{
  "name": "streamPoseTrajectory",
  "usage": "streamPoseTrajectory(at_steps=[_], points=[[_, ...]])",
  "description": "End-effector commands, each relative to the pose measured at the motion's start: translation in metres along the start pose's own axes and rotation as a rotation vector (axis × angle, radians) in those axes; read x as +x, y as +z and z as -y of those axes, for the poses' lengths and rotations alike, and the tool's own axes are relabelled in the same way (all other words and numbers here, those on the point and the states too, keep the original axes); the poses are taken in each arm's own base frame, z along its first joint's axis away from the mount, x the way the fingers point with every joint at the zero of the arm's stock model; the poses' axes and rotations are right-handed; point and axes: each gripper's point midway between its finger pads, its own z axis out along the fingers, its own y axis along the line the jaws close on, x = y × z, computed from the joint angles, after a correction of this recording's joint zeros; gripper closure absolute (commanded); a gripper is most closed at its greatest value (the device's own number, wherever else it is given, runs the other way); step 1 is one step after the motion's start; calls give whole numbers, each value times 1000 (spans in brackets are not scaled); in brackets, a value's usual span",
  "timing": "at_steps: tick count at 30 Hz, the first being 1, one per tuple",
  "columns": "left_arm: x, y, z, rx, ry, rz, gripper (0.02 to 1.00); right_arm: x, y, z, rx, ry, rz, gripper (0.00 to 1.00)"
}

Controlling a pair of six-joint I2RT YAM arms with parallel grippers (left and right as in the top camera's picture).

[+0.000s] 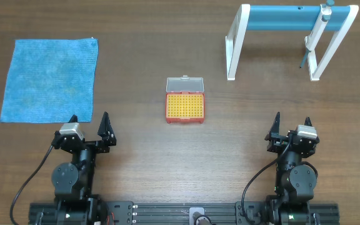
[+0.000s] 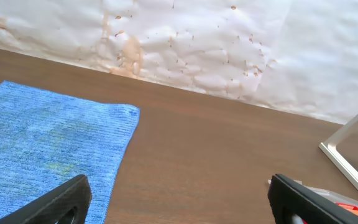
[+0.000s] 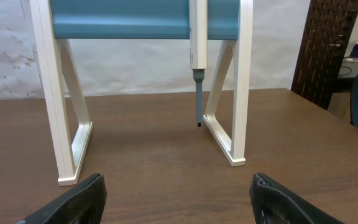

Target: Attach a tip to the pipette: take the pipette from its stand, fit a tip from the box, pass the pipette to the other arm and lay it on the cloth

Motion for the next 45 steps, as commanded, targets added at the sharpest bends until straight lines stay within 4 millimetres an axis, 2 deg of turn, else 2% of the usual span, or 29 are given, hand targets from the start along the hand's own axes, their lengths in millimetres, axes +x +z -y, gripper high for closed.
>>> streamPoseTrajectory(at_steps=[1, 17, 20, 22, 24, 26, 27, 28, 30, 31, 34, 36, 41, 45], points=[[1, 0, 1, 6, -2, -3, 99, 2, 0, 4, 22, -9, -9, 244], [1, 0, 1, 6, -2, -3, 99, 4, 0, 3, 17, -9, -14, 244], [1, 0, 1, 6, -2, -3, 97, 9, 3, 11, 51, -29, -125, 242], [1, 0, 1, 6, -2, -3, 99, -8, 14, 23, 101, -6, -187, 242], [1, 0, 1, 6, -2, -3, 99, -18, 40, 39, 167, 12, -232, 244], [1, 0, 1, 6, -2, -3, 97, -32, 73, 42, 188, 101, -163, 242], [1, 0, 1, 6, -2, -3, 99, -26, 93, 41, 191, 140, -183, 244], [1, 0, 1, 6, -2, -3, 99, -23, 100, 39, 182, 140, -191, 242], [1, 0, 1, 6, -2, -3, 99, -21, 119, 17, 44, 104, -215, 244], [1, 0, 1, 6, -2, -3, 99, -28, 127, 3, -41, 79, -205, 244], [1, 0, 1, 6, -2, -3, 99, -50, 152, -3, -81, 28, -108, 242], [1, 0, 1, 6, -2, -3, 97, -42, 159, -6, -92, 28, -117, 242], [1, 0, 1, 6, -2, -3, 99, -42, 168, 10, -97, 72, -80, 242], [1, 0, 1, 6, -2, -3, 99, -42, 177, 13, -92, 21, -32, 244]])
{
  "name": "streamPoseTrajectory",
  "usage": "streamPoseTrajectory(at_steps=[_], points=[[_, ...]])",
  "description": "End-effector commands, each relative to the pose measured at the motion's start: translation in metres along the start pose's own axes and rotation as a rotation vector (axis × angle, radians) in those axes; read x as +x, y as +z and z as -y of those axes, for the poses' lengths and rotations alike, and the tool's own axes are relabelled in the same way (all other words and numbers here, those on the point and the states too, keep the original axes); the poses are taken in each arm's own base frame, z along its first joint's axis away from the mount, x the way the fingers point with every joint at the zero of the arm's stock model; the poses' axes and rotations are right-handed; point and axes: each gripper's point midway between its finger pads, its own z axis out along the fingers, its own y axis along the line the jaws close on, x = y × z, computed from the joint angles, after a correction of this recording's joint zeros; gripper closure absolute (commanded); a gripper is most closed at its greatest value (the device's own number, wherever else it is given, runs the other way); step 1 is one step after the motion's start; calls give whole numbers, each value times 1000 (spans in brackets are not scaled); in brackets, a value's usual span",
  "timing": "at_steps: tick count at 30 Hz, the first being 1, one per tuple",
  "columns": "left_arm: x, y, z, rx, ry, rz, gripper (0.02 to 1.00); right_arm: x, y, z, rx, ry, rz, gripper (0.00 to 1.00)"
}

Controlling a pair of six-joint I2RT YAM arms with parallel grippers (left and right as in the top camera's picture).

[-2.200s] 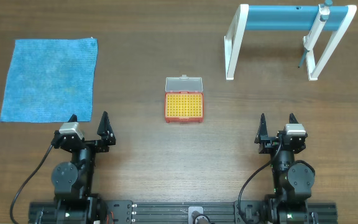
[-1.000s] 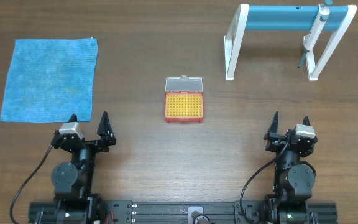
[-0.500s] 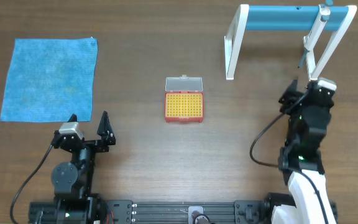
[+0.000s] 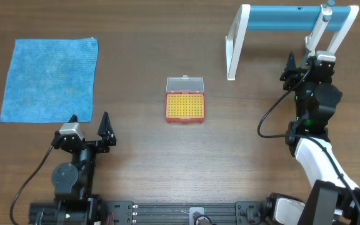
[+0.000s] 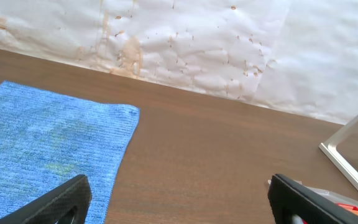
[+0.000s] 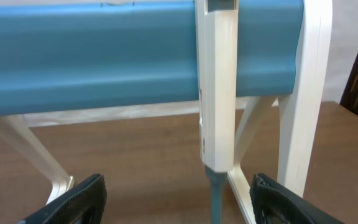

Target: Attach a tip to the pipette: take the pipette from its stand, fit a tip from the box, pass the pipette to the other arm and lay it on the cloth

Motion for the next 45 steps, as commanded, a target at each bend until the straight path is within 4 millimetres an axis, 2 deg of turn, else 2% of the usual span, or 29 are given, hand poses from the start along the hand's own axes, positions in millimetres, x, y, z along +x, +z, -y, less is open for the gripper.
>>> streamPoseTrajectory(at_steps=[1, 4, 5, 6, 7, 8, 9, 13, 15, 18, 21, 23, 26, 27, 28, 29, 30, 31, 33, 37, 41, 45], points=[[1, 0, 1, 5, -2, -4, 97, -3, 10, 1, -13, -67, 44, 242], [1, 0, 1, 5, -2, -4, 97, -12, 20, 19, 28, -94, 76, 242], [1, 0, 1, 5, -2, -4, 99, -14, 14, 58, 234, -193, 64, 240], [1, 0, 1, 5, -2, -4, 99, -21, 9, 75, 316, -186, 80, 240], [1, 0, 1, 5, -2, -4, 97, -26, 13, 44, 137, -142, 112, 240], [1, 0, 1, 5, -2, -4, 97, -25, 15, 23, 30, -115, 111, 242], [1, 0, 1, 5, -2, -4, 97, -14, 17, 16, 10, -79, 67, 242], [1, 0, 1, 5, -2, -4, 97, -7, 20, 15, -3, -48, 38, 240], [1, 0, 1, 5, -2, -4, 97, -5, 36, 17, -3, -46, 25, 242], [1, 0, 1, 5, -2, -4, 97, -4, 47, 19, -3, -62, 19, 240], [1, 0, 1, 5, -2, -4, 97, 6, 57, 21, -4, -58, -4, 242], [1, 0, 1, 5, -2, -4, 97, 6, 70, 23, -4, -57, -5, 240], [1, 0, 1, 5, -2, -4, 99, 15, 74, 24, -5, -54, -24, 244], [1, 0, 1, 5, -2, -4, 99, 15, 74, 24, -5, -54, -25, 292], [1, 0, 1, 5, -2, -4, 97, 15, 74, 23, -6, -53, -24, 533], [1, 0, 1, 5, -2, -4, 97, 15, 74, 23, -6, -53, -24, 671], [1, 0, 1, 5, -2, -4, 99, 15, 74, 23, -6, -53, -24, 886], [1, 0, 1, 5, -2, -4, 97, 15, 74, 23, -6, -53, -24, 917], [1, 0, 1, 5, -2, -4, 99, 14, 74, 23, -6, -54, -21, 917], [1, 0, 1, 5, -2, -4, 99, -2, 70, 21, -12, -60, 12, 921], [1, 0, 1, 5, -2, -4, 99, -18, 63, 9, -78, -67, 50, 919], [1, 0, 1, 5, -2, -4, 99, -21, 57, 8, -79, -66, 47, 921]])
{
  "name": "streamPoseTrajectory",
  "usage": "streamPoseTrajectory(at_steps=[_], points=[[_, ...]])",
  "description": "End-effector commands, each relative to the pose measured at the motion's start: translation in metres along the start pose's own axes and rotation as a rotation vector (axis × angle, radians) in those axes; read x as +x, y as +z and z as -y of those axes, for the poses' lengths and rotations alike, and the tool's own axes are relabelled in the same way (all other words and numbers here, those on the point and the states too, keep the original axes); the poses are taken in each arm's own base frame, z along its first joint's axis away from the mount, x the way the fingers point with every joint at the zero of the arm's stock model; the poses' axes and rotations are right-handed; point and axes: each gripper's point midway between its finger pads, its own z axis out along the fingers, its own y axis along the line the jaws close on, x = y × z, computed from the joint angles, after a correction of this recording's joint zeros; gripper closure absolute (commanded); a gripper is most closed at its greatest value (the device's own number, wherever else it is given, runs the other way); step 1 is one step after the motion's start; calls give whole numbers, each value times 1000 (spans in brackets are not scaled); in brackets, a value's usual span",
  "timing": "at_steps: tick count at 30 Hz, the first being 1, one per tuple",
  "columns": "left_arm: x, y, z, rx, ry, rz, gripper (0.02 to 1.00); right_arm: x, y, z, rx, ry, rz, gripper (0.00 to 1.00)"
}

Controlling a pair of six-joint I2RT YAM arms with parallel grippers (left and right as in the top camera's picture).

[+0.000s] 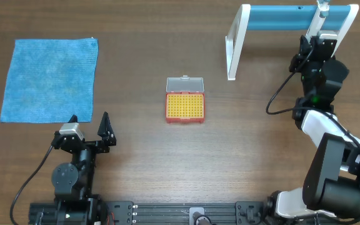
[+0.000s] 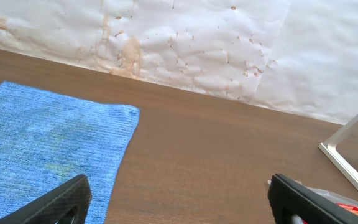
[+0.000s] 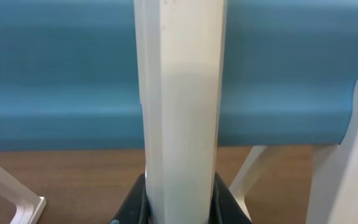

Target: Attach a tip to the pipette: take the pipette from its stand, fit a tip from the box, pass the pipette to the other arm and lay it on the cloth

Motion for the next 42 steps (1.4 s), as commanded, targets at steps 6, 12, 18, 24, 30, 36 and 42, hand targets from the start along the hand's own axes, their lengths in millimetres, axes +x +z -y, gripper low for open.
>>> streamPoseTrajectory(at_steps=[6, 12, 18, 24, 30, 36, 42], points=[[1, 0, 1, 5, -2, -4, 99, -44, -61, -34, -65, -26, 121, 921], [1, 0, 1, 5, -2, -4, 99, -79, -134, -238, -591, -52, 205, 923], [1, 0, 1, 5, -2, -4, 97, -29, -141, -358, -869, -40, 328, 923], [1, 0, 1, 5, -2, -4, 99, 2, -144, -376, -914, -56, 234, 919], [1, 0, 1, 5, -2, -4, 97, 26, -136, -381, -922, 12, 230, 921], [1, 0, 1, 5, -2, -4, 99, 36, -134, -382, -923, 18, 201, 921], [1, 0, 1, 5, -2, -4, 99, 42, -130, -384, -923, 15, 186, 917]])
